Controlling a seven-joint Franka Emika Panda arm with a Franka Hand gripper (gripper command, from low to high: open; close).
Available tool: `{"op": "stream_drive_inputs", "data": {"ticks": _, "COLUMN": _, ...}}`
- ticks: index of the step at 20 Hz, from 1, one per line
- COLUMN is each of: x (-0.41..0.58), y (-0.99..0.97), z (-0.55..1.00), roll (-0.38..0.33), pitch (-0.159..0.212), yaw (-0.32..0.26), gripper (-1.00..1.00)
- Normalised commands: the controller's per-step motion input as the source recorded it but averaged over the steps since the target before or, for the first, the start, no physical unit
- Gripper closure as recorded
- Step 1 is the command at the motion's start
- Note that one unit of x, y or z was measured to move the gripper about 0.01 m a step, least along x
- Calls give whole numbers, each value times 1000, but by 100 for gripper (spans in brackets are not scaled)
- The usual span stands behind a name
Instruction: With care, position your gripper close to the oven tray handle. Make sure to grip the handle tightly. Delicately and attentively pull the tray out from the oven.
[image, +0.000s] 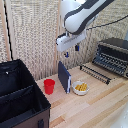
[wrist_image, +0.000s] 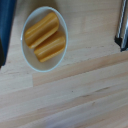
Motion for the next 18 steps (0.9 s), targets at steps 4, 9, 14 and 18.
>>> {"op": "stream_drive_inputs", "data": {"ticks": 4, "x": 0, "y": -261, "z": -41, "roll": -281, "pitch": 0, "yaw": 156, "gripper": -100}}
{"op": "stream_drive_inputs", "data": {"ticks": 9, "x": 41, "y": -258, "z": -38, "roll": -294, "pitch": 0, "yaw": 127, "gripper": -100}}
{"op": "stream_drive_inputs", "data": {"ticks": 14, "x": 102, "y": -225, "z": -5, "roll": -297, "pitch": -21, "yaw": 116, "gripper": -100}}
{"op": "stream_drive_inputs", "data": {"ticks": 18, "x": 201, "y": -171, "z": 20, "roll": -309, "pitch": -26, "yaw": 87, "gripper": -100}}
